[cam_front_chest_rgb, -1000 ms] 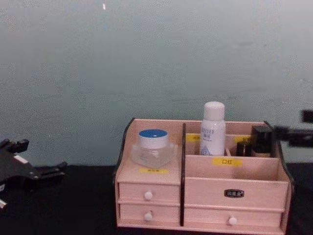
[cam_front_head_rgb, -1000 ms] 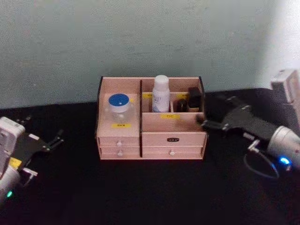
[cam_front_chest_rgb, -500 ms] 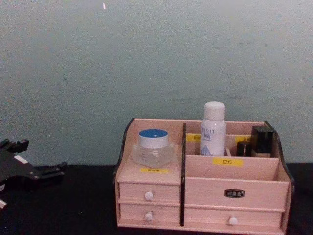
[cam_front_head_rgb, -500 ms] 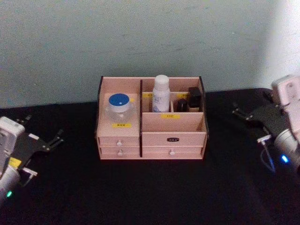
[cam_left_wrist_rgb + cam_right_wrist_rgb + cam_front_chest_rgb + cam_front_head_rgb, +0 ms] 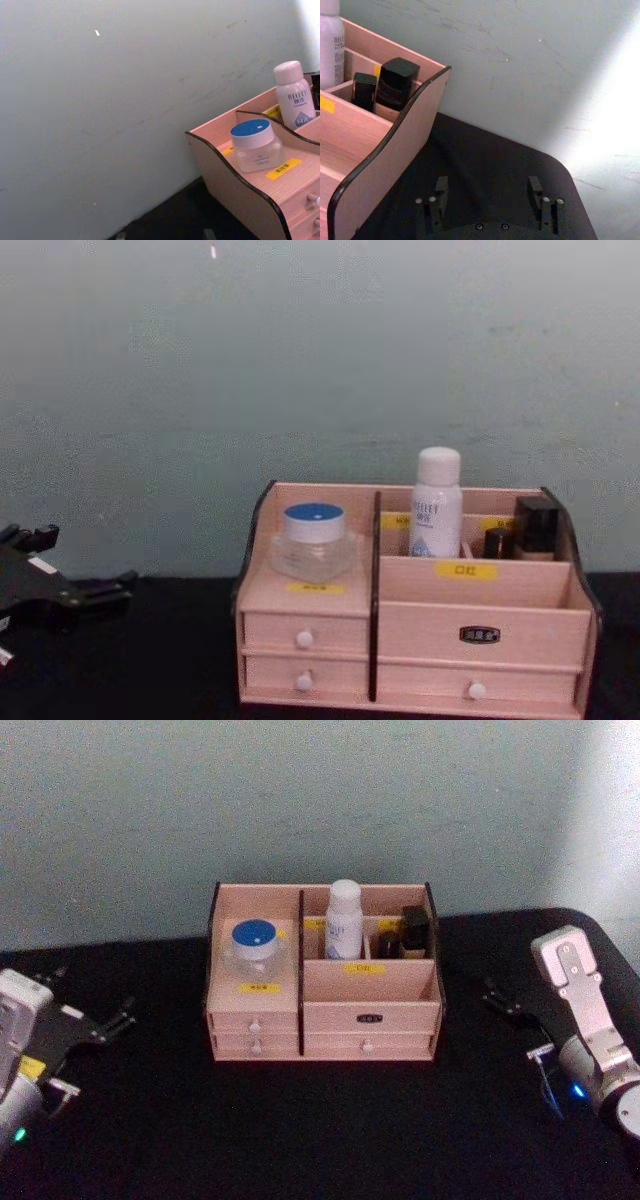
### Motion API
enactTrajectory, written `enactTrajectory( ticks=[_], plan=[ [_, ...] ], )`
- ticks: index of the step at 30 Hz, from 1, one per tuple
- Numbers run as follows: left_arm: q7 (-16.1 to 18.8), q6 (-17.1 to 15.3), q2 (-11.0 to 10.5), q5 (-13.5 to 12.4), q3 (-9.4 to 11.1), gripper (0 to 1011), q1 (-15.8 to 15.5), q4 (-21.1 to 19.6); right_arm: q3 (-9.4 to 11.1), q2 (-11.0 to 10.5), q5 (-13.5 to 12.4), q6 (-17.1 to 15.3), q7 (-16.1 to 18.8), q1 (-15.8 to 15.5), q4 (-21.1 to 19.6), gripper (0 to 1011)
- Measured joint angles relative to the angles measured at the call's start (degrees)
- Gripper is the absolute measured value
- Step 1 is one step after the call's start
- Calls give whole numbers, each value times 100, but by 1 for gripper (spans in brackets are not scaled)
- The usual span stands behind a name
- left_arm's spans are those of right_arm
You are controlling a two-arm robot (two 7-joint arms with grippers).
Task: Pick up the facial cleanser and watermelon frost from the table and place them into the tiered storage box.
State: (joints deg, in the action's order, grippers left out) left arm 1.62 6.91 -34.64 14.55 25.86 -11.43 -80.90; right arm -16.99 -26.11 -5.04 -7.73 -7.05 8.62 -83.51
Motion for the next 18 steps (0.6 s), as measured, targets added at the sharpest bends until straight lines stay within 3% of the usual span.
enactTrajectory(
  ticks=[18],
  plan=[
    [0, 0, 0, 0, 0, 1001, 0, 0, 3, -30, -17, 8, 5, -10, -60, 1003]
  ],
)
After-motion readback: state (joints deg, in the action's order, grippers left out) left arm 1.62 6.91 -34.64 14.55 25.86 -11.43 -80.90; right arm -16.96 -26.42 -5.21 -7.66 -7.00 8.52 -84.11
